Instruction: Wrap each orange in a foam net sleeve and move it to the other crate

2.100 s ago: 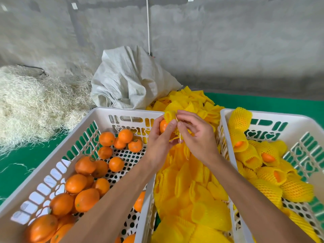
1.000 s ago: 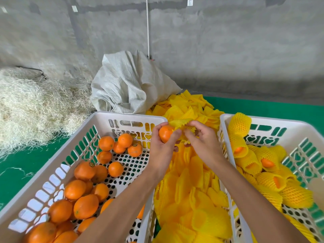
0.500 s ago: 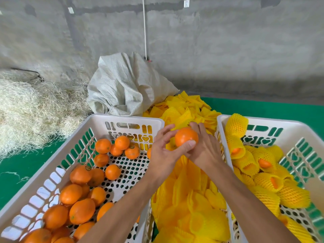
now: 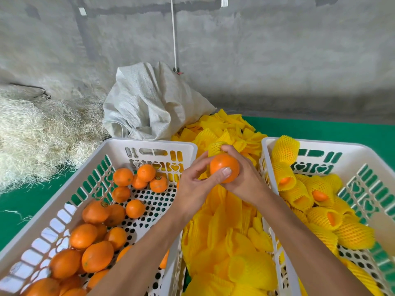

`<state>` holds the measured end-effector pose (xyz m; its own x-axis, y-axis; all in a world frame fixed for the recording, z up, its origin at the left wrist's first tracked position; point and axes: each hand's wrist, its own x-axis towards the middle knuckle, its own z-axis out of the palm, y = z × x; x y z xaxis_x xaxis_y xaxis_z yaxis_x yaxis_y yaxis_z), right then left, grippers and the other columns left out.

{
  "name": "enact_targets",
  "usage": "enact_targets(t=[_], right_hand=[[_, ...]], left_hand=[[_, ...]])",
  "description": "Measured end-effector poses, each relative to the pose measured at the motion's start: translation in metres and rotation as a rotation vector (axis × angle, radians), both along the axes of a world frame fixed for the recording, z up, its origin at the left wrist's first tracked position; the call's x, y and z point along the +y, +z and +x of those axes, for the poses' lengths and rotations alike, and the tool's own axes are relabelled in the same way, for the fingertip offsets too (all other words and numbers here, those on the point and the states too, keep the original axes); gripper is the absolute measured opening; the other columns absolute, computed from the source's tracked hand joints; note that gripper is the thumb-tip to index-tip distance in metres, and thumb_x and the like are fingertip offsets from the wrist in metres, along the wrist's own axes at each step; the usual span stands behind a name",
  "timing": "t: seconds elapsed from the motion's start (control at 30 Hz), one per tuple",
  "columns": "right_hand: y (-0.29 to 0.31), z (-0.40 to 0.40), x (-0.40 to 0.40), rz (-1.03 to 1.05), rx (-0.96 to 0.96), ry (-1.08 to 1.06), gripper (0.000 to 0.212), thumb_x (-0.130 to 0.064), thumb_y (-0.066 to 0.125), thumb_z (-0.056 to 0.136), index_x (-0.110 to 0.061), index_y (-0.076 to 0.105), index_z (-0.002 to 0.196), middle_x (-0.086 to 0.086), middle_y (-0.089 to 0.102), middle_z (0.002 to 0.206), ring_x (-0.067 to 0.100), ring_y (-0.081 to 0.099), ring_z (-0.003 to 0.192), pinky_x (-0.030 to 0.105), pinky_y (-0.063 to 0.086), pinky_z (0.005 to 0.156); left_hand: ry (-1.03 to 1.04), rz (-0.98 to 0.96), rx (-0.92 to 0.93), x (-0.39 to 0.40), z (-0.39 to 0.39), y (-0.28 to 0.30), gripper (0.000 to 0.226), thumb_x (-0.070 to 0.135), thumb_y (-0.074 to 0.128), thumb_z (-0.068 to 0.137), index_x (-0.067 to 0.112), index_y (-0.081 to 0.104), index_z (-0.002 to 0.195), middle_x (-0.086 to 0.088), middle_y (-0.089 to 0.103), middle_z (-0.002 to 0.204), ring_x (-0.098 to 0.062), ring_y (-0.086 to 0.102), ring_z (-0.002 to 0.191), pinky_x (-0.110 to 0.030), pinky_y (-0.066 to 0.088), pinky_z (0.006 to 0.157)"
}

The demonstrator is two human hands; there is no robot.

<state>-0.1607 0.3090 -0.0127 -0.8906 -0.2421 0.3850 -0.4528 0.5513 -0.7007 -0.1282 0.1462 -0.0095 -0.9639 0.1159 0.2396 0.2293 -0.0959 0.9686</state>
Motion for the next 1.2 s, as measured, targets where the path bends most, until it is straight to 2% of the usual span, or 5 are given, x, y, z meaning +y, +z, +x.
enact_targets(t=[0.17,0.47,0.67,1.0,1.2], right_hand=[[0.001,0.002,0.008,0.099,0.055,-0.048,0.080,-0.057,0.075,0.070,-0.021,0.056,0.139,0.000,0.070,0.123,0.026,0.068,0.106,0.042,0.058,0.082],[0.001,-0.001,0.003,0.042,0.064,0.054,0.056,-0.036,0.084,0.075,-0.028,0.063,0.127,-0.013,0.068,0.124,0.011,0.065,0.110,0.037,0.059,0.086],[-0.002,-0.007,0.002,0.089,0.162,0.040,0.050,-0.016,0.077,0.087,-0.027,0.058,0.132,-0.009,0.061,0.128,0.010,0.059,0.113,0.023,0.053,0.087],[0.004,0.002,-0.019,-0.082,0.365,-0.172,0.018,-0.022,0.063,0.103,-0.012,0.067,0.117,-0.011,0.056,0.103,-0.001,0.055,0.087,0.011,0.046,0.073],[0.009,0.005,-0.019,-0.148,0.380,-0.201,0.015,-0.026,0.061,0.104,-0.015,0.068,0.112,-0.010,0.060,0.103,0.010,0.059,0.084,0.025,0.051,0.068]], left_hand=[[0.022,-0.051,-0.038,0.001,0.004,0.001,0.049,0.053,0.082,0.076,0.028,0.078,0.117,0.012,0.051,0.154,-0.008,0.040,0.149,-0.056,0.046,0.114],[0.017,0.008,-0.130,0.001,0.004,0.004,0.047,0.046,0.081,0.079,0.017,0.078,0.115,0.011,0.044,0.159,-0.016,0.054,0.138,-0.045,0.063,0.091],[0.213,0.002,-0.042,0.005,0.002,0.001,0.043,0.053,0.085,0.079,0.016,0.080,0.102,-0.008,0.069,0.115,-0.033,0.065,0.114,-0.062,0.053,0.097],[0.482,-0.067,-0.048,0.001,-0.009,-0.011,0.058,0.049,0.087,0.079,0.023,0.049,0.115,0.003,0.060,0.109,0.002,0.066,0.079,-0.021,0.057,0.067],[0.322,-0.121,0.038,0.004,-0.007,-0.012,0.069,0.045,0.084,0.085,0.027,0.035,0.131,0.002,0.057,0.114,-0.005,0.066,0.091,-0.036,0.060,0.077]])
